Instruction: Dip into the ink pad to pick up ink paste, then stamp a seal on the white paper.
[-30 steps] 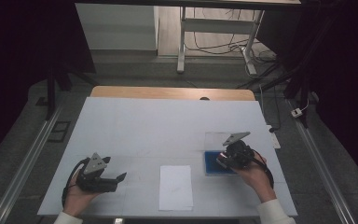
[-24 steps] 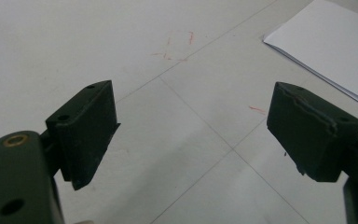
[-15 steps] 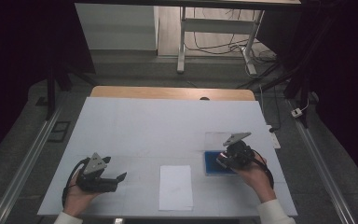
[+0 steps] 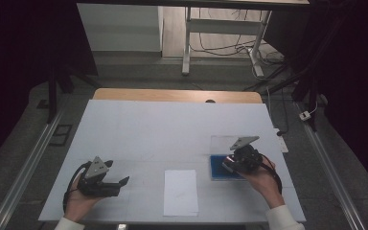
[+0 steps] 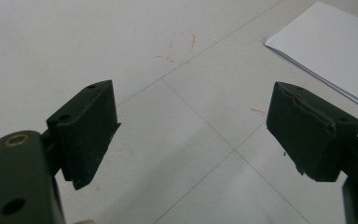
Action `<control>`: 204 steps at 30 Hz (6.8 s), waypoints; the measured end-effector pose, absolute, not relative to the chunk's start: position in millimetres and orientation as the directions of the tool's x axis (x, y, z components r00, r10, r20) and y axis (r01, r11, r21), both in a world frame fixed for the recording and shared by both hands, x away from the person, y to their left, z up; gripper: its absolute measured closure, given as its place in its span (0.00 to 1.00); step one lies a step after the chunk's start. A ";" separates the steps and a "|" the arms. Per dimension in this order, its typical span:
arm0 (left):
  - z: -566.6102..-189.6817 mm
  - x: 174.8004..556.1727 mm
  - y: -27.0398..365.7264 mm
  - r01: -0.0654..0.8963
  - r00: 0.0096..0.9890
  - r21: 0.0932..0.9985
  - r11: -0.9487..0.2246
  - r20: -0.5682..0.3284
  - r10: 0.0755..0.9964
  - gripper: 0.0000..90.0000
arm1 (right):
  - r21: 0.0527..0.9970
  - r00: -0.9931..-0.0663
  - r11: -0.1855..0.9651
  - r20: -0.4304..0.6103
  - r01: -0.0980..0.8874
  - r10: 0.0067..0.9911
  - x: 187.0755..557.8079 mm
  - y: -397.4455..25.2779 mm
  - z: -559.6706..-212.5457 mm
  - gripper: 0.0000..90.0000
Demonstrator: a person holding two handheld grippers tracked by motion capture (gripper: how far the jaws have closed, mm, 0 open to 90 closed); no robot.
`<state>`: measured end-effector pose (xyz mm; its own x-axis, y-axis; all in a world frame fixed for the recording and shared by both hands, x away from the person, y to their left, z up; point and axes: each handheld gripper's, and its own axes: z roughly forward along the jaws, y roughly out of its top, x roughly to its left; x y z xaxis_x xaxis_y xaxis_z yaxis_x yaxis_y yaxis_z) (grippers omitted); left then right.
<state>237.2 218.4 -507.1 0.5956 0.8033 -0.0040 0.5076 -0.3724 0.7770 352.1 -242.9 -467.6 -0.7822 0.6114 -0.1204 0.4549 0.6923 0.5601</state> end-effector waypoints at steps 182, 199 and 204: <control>-506.4 237.5 219.2 0.515 0.595 0.770 -0.377 -0.004 0.804 0.19 | 0.736 -0.832 0.593 -0.074 0.327 0.550 321.7 -232.5 -410.2 0.78; -507.0 237.4 218.9 0.516 0.595 0.769 -0.378 -0.004 0.804 0.19 | 0.741 -0.864 0.604 -0.064 0.294 0.500 313.6 -213.3 -411.3 0.78; -506.9 237.3 219.0 0.515 0.595 0.770 -0.377 -0.005 0.804 0.19 | 0.745 -0.878 0.607 -0.062 0.276 0.475 309.3 -205.8 -410.9 0.78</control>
